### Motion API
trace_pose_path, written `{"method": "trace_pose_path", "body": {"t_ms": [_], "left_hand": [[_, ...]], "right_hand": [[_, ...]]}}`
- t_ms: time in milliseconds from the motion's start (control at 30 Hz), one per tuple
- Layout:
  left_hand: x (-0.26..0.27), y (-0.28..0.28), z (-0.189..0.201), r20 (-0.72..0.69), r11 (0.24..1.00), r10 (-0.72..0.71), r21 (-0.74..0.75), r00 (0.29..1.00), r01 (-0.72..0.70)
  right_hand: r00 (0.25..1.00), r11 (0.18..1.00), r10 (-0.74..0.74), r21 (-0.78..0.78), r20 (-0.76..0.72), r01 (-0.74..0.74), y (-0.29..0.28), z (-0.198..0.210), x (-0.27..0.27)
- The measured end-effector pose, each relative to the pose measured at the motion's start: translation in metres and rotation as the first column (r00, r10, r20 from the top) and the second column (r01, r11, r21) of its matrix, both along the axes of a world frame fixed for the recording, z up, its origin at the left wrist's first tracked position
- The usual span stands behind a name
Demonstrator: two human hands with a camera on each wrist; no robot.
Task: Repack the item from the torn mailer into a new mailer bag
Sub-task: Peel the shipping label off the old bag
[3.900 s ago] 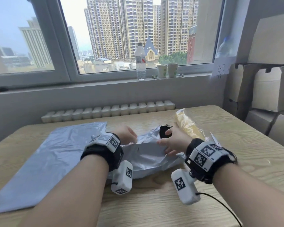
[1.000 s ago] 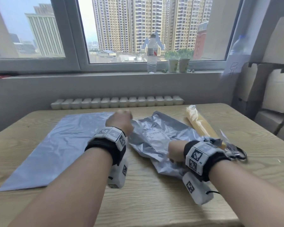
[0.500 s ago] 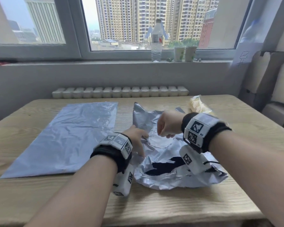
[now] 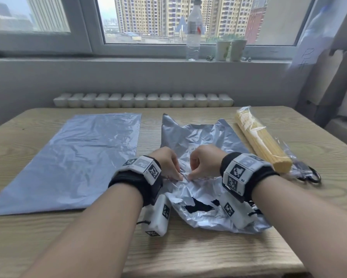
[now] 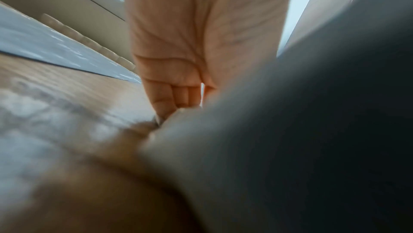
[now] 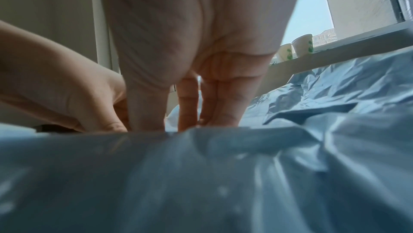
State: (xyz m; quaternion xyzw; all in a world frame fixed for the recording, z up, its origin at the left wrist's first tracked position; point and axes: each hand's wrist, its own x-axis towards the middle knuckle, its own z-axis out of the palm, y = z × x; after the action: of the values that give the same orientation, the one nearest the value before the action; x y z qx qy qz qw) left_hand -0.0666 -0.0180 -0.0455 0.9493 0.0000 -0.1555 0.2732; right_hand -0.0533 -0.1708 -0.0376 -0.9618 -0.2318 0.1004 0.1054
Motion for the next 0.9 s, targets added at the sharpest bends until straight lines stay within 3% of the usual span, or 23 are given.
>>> {"method": "trace_pose_path", "body": {"t_ms": [267,600,900], "left_hand": [[0.001,0.0,-0.001,-0.058,1.0,0.021,-0.016,0.998,-0.021],[0.006,-0.008,-0.003,-0.048,0.998,0.07,0.012,0.996,-0.07],[0.006,-0.01,-0.002,-0.046,0.996,0.076,0.057,0.996,-0.074]], "right_hand": [[0.998,0.998,0.06,0.033,0.018,-0.061,0.002,-0.001,0.0],[0.99,0.999,-0.021,0.043,-0.14,0.028,0.0,-0.002,0.005],[0.962,0.981,-0.082,0.147,-0.261,0.124,-0.005,-0.004,0.009]]}}
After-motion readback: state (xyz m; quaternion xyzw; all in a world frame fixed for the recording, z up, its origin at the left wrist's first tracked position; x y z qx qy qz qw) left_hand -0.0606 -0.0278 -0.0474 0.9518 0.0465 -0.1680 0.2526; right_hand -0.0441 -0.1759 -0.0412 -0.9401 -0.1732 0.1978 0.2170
